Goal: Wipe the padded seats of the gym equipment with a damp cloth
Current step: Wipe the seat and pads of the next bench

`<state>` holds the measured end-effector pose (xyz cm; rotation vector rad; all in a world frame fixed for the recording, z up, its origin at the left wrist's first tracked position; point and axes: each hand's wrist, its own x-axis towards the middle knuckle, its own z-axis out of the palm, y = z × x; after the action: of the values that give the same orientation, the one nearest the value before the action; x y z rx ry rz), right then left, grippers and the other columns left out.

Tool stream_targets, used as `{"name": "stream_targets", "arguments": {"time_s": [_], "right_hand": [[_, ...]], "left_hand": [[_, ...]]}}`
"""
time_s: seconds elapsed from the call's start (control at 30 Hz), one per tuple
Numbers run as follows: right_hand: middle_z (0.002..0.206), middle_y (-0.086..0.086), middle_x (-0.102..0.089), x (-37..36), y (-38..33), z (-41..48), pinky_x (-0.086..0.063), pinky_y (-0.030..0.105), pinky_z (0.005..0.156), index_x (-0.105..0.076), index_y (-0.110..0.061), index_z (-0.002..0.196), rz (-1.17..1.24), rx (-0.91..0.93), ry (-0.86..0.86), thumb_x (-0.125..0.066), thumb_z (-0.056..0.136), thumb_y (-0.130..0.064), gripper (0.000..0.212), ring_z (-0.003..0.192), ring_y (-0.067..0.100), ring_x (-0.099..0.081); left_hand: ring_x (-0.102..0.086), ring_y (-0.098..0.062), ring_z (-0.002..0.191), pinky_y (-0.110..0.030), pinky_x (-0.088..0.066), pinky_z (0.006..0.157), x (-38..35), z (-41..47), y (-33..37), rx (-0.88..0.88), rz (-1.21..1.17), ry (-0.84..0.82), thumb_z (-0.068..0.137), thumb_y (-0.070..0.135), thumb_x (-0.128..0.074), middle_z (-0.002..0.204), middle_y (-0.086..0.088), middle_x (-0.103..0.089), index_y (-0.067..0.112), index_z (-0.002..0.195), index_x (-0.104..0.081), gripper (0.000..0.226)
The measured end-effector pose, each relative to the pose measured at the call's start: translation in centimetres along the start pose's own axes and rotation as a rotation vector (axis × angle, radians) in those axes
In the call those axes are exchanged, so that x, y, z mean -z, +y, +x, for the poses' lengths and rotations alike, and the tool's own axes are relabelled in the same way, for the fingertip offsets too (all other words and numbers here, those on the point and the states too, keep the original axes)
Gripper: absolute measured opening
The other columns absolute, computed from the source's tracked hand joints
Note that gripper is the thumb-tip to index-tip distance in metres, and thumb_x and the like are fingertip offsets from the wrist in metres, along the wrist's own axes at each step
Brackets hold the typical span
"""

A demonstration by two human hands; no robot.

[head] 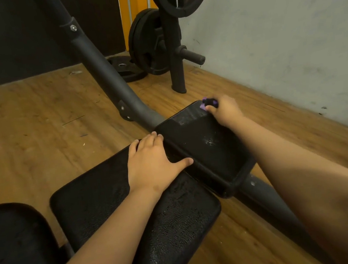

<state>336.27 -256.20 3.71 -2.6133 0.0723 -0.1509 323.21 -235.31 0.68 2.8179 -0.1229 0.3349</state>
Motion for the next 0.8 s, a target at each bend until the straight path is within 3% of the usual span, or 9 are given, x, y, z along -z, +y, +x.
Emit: {"name": "stream_targets", "arguments": {"time_s": [0.23,0.37,0.43,0.6,0.8], "right_hand": [[0.113,-0.001,-0.061,-3.1,-3.3,-4.8,-0.038,0.027,0.093,-0.063,-0.021,0.116,0.026,0.444,-0.051,-0.063,0.09,-0.029,0.026,0.109,0.016,-0.05],[0.112,0.0,-0.063,-4.2,-4.4,-7.0,-0.034,0.015,0.087,-0.064,-0.017,0.118,0.094,0.635,-0.13,-0.065,0.089,-0.022,0.029,0.105,0.014,-0.05],[0.111,0.0,-0.063,-3.8,-4.3,-5.8,-0.03,0.011,0.086,-0.064,-0.017,0.117,0.087,0.64,-0.174,-0.065,0.09,-0.023,0.028,0.106,0.013,-0.05],[0.116,0.0,-0.061,-3.4,-4.3,-2.6,-0.03,0.023,0.09,-0.06,-0.019,0.12,0.029,0.57,-0.156,-0.059,0.093,-0.025,0.028,0.11,0.014,-0.048],[0.11,0.0,-0.06,-1.6,-1.8,1.6,-0.034,0.025,0.085,-0.06,-0.018,0.114,-0.036,0.354,-0.083,-0.057,0.094,-0.025,0.022,0.105,0.015,-0.052]], "left_hand": [[-0.031,-0.012,0.14,-0.036,-0.017,0.118,0.0,0.1,0.0,-0.009,-0.007,-0.002,0.069,0.085,-0.046,0.151,0.0,-0.039,0.018,0.143,-0.041,0.1],[-0.044,-0.011,0.129,-0.036,-0.024,0.115,0.0,0.1,0.0,-0.005,-0.026,0.032,0.065,0.086,-0.046,0.135,0.005,-0.053,0.021,0.133,-0.048,0.095],[-0.043,-0.011,0.128,-0.036,-0.023,0.115,-0.1,0.1,0.0,-0.004,-0.031,0.039,0.065,0.086,-0.045,0.134,0.005,-0.053,0.021,0.133,-0.049,0.094],[-0.034,-0.013,0.137,-0.036,-0.018,0.118,0.0,0.1,0.1,-0.002,-0.015,0.017,0.068,0.085,-0.048,0.147,0.002,-0.042,0.016,0.141,-0.042,0.101],[-0.03,-0.011,0.139,-0.034,-0.014,0.118,-0.1,0.0,0.0,-0.003,-0.023,0.02,0.069,0.085,-0.048,0.15,0.003,-0.038,0.016,0.143,-0.039,0.102]]}}
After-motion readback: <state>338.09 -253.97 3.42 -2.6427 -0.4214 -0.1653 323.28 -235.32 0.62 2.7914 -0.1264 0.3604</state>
